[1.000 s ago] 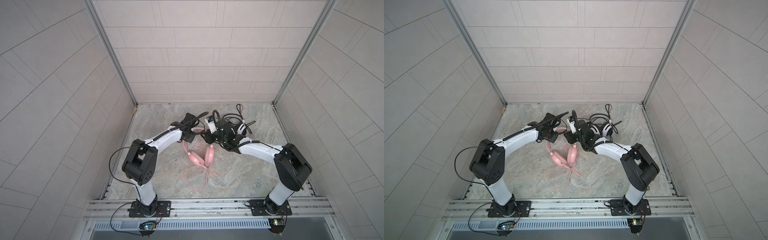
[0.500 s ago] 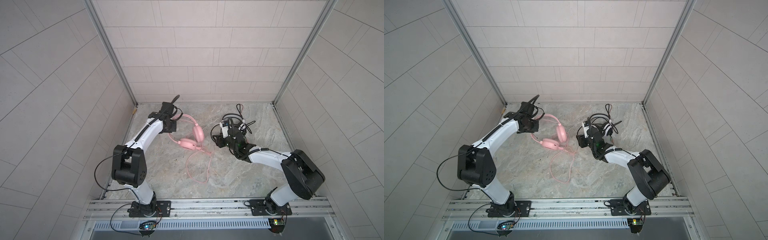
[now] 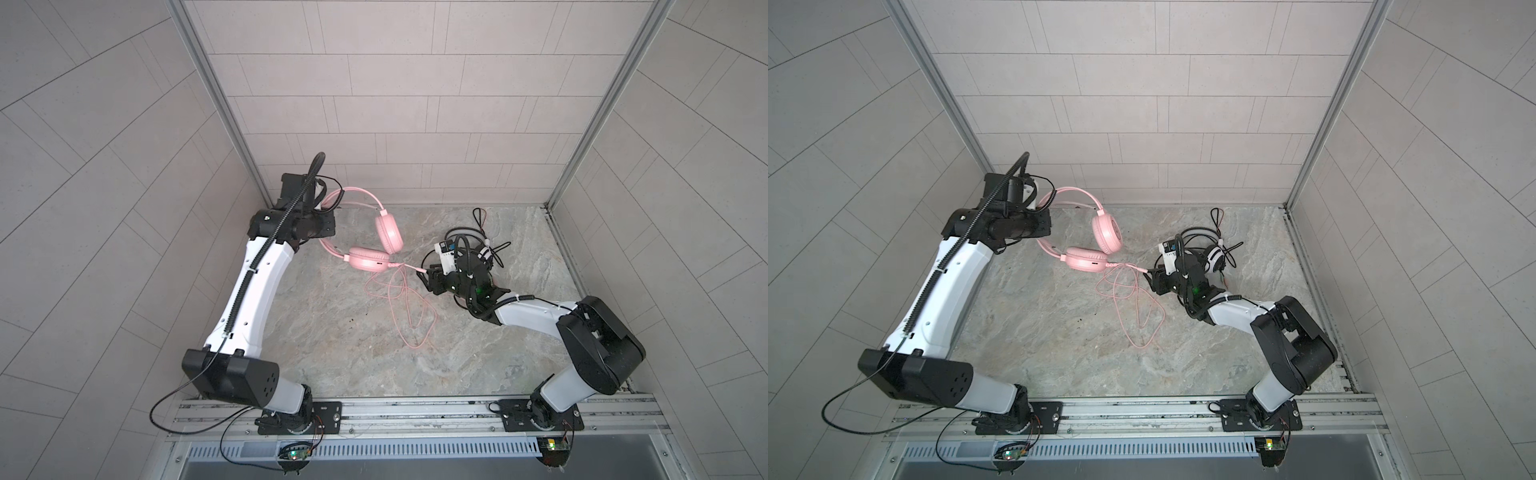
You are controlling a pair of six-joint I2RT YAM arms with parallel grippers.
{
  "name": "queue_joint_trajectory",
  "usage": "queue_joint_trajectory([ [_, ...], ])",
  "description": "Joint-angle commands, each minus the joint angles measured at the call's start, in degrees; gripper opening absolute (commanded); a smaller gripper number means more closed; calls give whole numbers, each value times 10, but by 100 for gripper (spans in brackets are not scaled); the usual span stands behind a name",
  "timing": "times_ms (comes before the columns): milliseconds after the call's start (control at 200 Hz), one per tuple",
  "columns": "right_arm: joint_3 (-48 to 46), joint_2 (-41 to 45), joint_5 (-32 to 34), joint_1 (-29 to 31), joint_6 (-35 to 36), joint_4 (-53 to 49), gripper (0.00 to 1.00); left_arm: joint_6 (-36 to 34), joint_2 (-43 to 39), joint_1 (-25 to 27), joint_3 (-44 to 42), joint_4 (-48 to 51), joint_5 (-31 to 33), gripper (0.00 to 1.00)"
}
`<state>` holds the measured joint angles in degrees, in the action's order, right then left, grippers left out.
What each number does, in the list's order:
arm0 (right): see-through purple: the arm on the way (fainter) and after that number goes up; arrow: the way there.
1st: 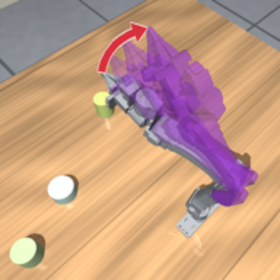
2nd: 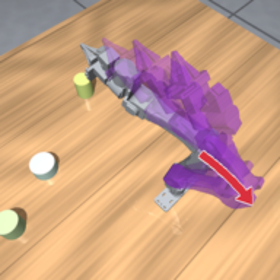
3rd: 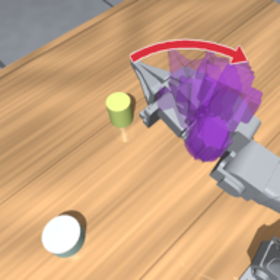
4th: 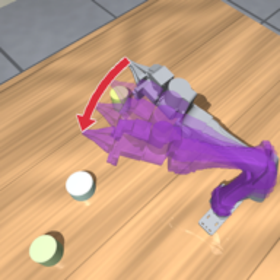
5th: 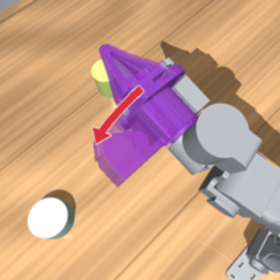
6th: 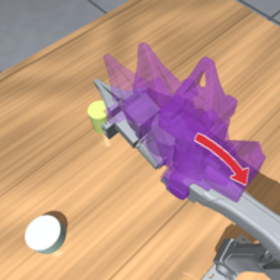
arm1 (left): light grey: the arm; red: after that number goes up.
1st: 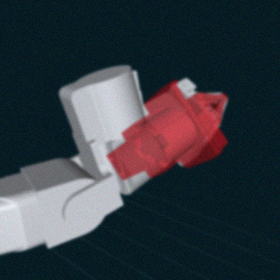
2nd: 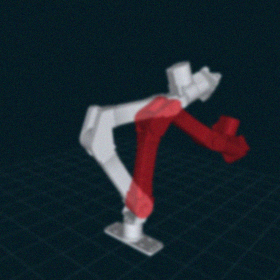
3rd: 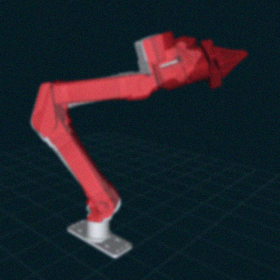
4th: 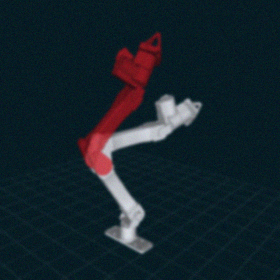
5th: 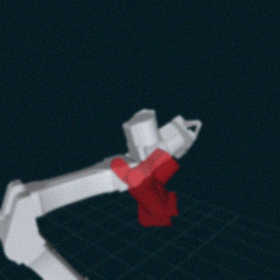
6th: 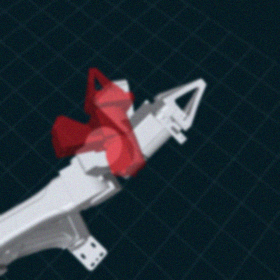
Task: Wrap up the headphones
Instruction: 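Lift the pink headset high with the left gripper while the right gripper releases and withdraws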
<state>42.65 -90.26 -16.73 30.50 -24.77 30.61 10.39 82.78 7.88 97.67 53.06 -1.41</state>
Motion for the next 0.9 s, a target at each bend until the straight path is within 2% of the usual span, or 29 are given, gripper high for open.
queue_joint_trajectory([
  [0,-6,-14,-41,-5,-24,41,58,-8,-37,-2,-10,-5,40,0],
  [115,-6,-38,-100,-4,-61,97,58,10,-44,-3,-22,-39,-16,0],
  [375,-6,-78,-152,13,-103,179,60,74,14,-21,53,-42,-111,0],
  [495,-8,-89,-161,18,-116,204,62,118,18,-44,52,-77,-146,0],
  [666,-11,-82,-126,27,-100,177,64,205,23,-86,41,-139,-230,0],
  [891,-3,-96,-140,33,-102,183,65,268,25,-94,33,-180,-287,0],
])
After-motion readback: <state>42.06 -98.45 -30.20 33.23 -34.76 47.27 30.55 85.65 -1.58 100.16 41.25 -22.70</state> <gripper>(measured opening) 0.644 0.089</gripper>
